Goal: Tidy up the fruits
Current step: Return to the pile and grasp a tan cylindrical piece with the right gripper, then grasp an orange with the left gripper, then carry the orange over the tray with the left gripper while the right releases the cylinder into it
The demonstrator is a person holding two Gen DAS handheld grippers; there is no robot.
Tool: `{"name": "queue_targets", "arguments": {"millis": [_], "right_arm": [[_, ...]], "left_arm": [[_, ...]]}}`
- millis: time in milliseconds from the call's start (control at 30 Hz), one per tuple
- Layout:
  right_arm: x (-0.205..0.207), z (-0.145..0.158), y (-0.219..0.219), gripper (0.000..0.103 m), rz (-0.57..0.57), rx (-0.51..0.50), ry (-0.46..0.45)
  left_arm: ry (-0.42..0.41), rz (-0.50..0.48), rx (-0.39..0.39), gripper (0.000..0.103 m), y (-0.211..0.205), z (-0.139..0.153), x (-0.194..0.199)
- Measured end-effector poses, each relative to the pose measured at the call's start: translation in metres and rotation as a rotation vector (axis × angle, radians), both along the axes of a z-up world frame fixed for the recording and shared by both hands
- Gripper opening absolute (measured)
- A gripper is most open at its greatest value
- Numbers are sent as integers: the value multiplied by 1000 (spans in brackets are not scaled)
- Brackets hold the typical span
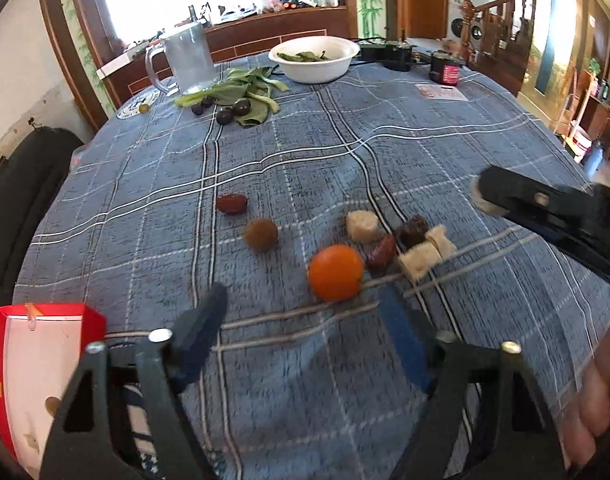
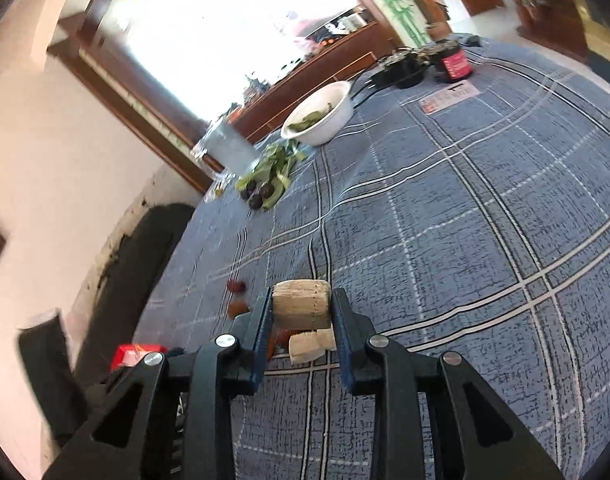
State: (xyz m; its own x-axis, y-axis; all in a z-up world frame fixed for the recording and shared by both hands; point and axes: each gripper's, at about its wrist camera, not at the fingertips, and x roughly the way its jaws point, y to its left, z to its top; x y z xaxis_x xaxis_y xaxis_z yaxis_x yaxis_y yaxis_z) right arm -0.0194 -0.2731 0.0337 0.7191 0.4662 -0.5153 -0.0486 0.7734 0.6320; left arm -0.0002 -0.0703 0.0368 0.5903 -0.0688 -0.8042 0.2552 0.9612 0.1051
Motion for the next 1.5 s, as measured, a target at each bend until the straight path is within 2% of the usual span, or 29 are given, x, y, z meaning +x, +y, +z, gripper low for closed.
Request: {"name": "queue_targets", "arguments": {"millis": [67, 133, 233, 300, 367, 500, 600, 733, 900, 1000, 1133, 1267, 1500], "right_arm": [[1, 1, 0, 28, -3, 4, 1], [1, 2, 1, 28, 0, 11, -1], [-3, 4, -1, 28, -8, 8, -15], [-3, 5, -1, 28, -6, 6, -23], [0, 4, 0, 28, -10, -12, -23], [3, 3, 8, 28, -3, -64, -25], [4, 4, 15, 28, 16, -108, -36], [1, 8, 24, 28, 39, -158, -82], [-6, 13, 34, 28, 40, -235, -142], [-12, 16, 41, 28, 36, -285, -183], [-25, 23, 57, 28, 40, -374, -243], [-45, 32, 81, 28, 81, -367, -274], [-89, 57, 172, 28, 310, -340, -370]], "left_arm": [[16, -3, -33, 61, -1, -3, 7], [38, -13, -55, 59, -2, -8, 10], [62, -29, -89, 46, -2, -15, 14], [75, -27, -105, 45, -1, -19, 15], [82, -29, -123, 35, -2, -23, 15], [60, -10, -138, 34, 0, -21, 9], [-1, 16, -130, 34, 6, -6, -6], [-149, 90, -10, 34, 20, 26, -45], [-281, 200, 40, 34, 58, 61, -94], [-331, 267, 50, 34, 89, 75, -121], [-354, 340, 50, 34, 132, 83, -143], [-364, 393, 39, 34, 161, 83, -158], [-367, 453, 17, 34, 203, 78, -180]]}}
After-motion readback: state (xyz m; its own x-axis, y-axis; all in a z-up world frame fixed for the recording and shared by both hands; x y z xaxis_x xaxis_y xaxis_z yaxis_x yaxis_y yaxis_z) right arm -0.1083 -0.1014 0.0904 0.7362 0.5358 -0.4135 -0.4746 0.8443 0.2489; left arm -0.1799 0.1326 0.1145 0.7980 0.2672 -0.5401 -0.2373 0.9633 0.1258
